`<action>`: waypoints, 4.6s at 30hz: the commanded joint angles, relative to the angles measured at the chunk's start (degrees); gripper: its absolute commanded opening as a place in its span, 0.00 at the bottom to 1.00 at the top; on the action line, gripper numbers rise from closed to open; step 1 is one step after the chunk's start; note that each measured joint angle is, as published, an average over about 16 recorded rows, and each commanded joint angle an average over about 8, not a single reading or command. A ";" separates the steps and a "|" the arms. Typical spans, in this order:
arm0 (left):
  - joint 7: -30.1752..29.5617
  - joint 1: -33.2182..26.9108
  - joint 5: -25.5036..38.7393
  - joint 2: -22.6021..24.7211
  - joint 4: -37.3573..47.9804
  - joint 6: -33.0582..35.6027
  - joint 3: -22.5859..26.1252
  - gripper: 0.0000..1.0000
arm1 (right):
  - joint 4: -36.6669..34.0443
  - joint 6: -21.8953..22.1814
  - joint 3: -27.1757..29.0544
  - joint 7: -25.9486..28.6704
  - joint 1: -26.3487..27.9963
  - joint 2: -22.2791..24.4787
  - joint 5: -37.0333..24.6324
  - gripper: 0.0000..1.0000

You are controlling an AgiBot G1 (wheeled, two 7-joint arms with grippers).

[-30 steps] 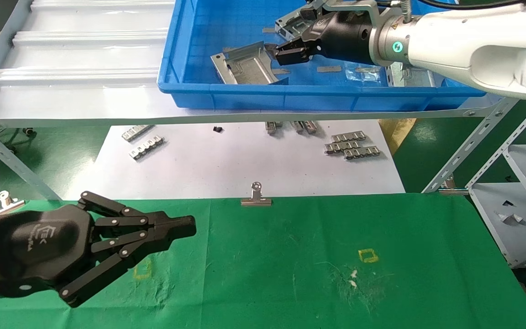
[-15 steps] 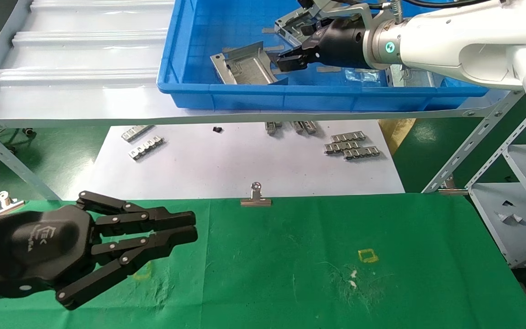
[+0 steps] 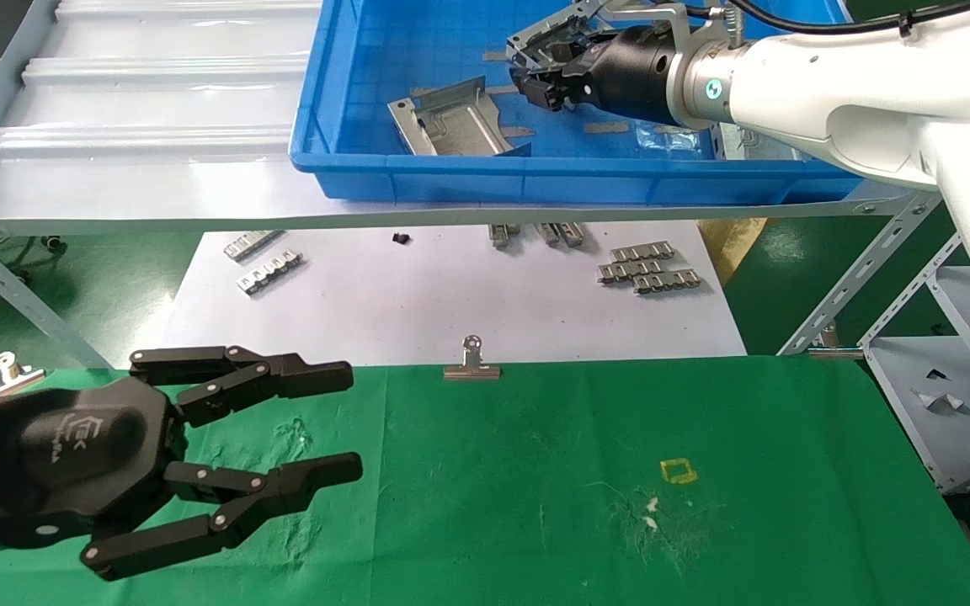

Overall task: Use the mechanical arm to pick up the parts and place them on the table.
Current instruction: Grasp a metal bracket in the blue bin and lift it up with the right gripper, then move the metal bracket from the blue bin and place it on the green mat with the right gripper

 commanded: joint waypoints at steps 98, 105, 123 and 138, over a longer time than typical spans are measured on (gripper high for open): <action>0.00 0.00 0.00 0.00 0.00 0.00 0.00 1.00 | 7.89 -46.77 -33.76 -50.08 -9.61 28.79 19.68 0.00; 0.00 0.00 0.00 0.00 0.00 0.00 0.00 1.00 | 2.06 -45.35 -33.48 -53.41 -11.07 26.63 19.96 0.30; 0.00 0.00 0.00 0.00 0.00 0.00 0.00 1.00 | -4.40 -45.94 -32.73 -60.02 -9.50 24.45 20.51 1.00; 0.00 0.01 -0.01 -0.01 0.01 -0.02 0.00 1.00 | -7.75 -52.84 -27.47 -55.46 -7.46 26.40 28.19 1.00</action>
